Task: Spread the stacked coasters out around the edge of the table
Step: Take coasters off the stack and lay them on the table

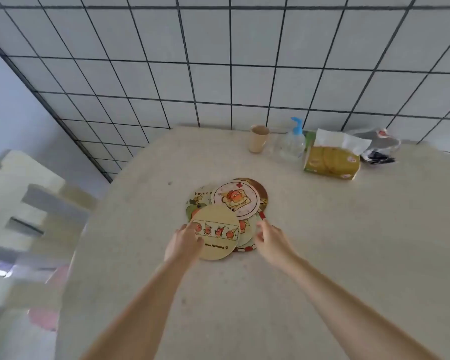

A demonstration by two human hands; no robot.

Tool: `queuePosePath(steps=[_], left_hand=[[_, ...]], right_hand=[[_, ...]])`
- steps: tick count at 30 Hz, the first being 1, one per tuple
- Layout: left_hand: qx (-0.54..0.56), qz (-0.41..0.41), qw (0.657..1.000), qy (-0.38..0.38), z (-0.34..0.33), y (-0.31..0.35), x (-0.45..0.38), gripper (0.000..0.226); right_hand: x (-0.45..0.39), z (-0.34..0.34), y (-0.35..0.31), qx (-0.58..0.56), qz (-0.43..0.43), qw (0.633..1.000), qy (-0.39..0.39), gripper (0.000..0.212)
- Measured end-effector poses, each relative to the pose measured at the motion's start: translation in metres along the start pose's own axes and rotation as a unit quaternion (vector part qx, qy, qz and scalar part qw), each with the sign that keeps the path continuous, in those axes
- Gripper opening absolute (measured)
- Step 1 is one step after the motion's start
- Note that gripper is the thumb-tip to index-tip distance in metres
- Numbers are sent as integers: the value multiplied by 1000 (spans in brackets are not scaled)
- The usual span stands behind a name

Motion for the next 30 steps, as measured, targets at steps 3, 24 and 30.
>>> queuePosePath(steps=[3,24,30], left_hand=[[27,64,997,-19,-10,0,-34,44],[352,198,915,-15,-15,27,-99,13],[327,182,927,-14,-23,67,-128,12]], right_hand=[[-33,-15,7,-49,-44,998,-19,45],[-139,15,17,-208,-142,968,12,27],[-169,32,36,-165,-204,965,15,19]])
Point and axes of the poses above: each hand's wrist, its own x-axis away from the middle knuckle, its own z-axis out of the back of the hand, y = z × x, the point moved 5 cm from there along -x, towards the middle knuckle, and after that the axes turned 9 degrees about z, right-handed, at the moved point
